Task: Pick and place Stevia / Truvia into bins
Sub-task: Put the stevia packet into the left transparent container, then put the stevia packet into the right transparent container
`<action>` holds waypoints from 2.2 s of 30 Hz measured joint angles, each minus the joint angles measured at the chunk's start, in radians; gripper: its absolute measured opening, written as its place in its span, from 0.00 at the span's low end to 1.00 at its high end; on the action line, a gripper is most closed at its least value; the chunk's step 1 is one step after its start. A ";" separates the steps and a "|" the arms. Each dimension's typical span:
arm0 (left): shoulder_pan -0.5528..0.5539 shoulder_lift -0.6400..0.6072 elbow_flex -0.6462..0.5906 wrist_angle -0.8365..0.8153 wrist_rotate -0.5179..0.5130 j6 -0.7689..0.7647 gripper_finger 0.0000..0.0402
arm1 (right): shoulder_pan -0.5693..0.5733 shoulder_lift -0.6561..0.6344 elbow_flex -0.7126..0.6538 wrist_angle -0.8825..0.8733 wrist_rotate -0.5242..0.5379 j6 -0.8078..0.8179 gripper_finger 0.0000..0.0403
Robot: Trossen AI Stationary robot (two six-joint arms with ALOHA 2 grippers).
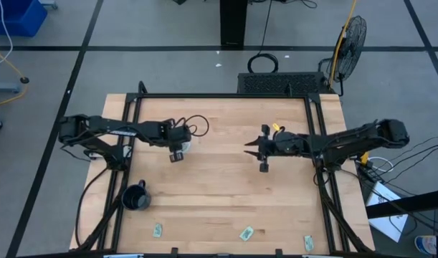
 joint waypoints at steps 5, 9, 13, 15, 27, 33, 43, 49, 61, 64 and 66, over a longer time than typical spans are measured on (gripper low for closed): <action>-0.016 -0.002 0.025 -0.024 -0.037 0.034 0.40 | 0.098 0.000 0.042 -0.026 0.006 0.017 0.26; -0.043 -0.002 0.109 -0.120 -0.067 0.039 0.44 | 0.222 -0.001 0.143 -0.154 0.095 0.084 0.26; -0.079 -0.003 0.219 -0.175 -0.073 0.040 0.44 | 0.360 -0.001 0.223 -0.401 0.286 0.224 0.26; -0.100 -0.003 0.272 -0.171 -0.072 0.039 0.43 | 0.414 -0.001 0.244 -0.519 0.313 0.399 0.26; -0.163 -0.003 0.392 0.072 -0.078 0.218 0.40 | 0.738 0.014 0.252 -0.701 -0.324 1.575 0.26; -0.166 0.003 0.391 0.094 -0.078 0.221 0.40 | 0.876 0.055 0.219 -0.814 -0.333 2.122 0.26; -0.166 0.003 0.391 0.097 -0.078 0.190 0.40 | 0.972 0.234 0.189 -0.509 -0.480 2.498 0.26; -0.166 0.003 0.391 0.107 -0.078 0.191 0.40 | 1.018 0.354 0.188 -0.404 -0.539 2.507 0.26; -0.166 0.003 0.391 0.159 -0.077 0.188 0.40 | 1.054 0.448 0.188 -0.385 -0.570 2.512 0.26; -0.166 0.003 0.391 0.176 -0.077 0.189 0.40 | 1.060 0.470 0.190 -0.384 -0.574 2.508 0.26; -0.165 0.003 0.391 0.180 -0.077 0.191 0.40 | 1.063 0.485 0.192 -0.389 -0.577 2.489 0.26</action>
